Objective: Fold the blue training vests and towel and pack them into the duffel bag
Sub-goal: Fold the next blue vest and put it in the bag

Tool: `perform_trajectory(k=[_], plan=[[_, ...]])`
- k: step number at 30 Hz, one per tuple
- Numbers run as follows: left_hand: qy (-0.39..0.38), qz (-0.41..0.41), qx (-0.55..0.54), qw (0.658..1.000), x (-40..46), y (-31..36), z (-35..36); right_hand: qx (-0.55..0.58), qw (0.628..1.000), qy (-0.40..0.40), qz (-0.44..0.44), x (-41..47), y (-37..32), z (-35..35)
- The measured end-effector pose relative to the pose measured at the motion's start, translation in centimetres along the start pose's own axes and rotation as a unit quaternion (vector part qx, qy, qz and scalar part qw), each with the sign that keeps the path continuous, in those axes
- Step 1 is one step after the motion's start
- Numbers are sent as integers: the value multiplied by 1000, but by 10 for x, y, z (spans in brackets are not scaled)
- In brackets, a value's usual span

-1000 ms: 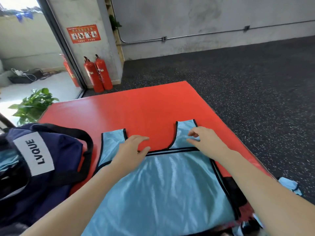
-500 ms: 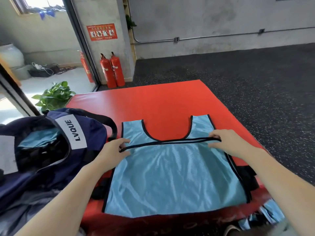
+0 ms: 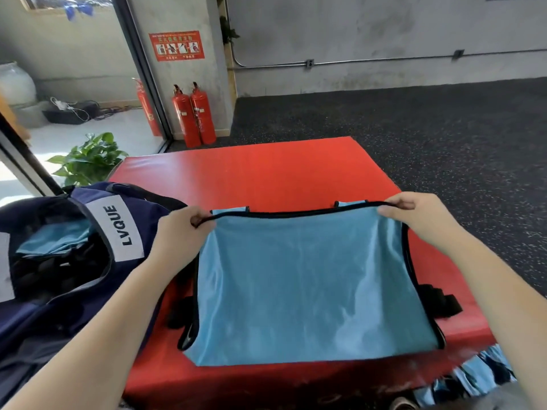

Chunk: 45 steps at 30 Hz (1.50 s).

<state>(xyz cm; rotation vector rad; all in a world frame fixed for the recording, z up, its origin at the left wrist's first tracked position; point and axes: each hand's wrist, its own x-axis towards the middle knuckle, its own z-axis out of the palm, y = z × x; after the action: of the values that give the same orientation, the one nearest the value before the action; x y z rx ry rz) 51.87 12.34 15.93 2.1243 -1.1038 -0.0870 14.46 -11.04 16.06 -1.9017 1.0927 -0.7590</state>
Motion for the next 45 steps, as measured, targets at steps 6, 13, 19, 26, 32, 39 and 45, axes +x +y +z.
perform_trajectory(k=[6,13,19,26,32,39,45], plan=[[-7,-32,25,999,33,-10,40,-68,996,46,18,37,29,29],[-74,-85,51,992,38,-34,55,-186,980,9,62,39,51,33],[-49,-74,51,995,30,-22,50,-151,986,39,60,34,48,30],[42,-99,-19,994,46,-5,41,-68,991,114,34,47,31,29],[-35,-133,-4,990,43,-19,58,-177,981,46,69,53,48,47],[12,-126,-6,992,43,-19,57,-148,984,86,53,55,44,43],[62,-142,-57,986,52,-18,55,-82,988,125,35,61,30,34]])
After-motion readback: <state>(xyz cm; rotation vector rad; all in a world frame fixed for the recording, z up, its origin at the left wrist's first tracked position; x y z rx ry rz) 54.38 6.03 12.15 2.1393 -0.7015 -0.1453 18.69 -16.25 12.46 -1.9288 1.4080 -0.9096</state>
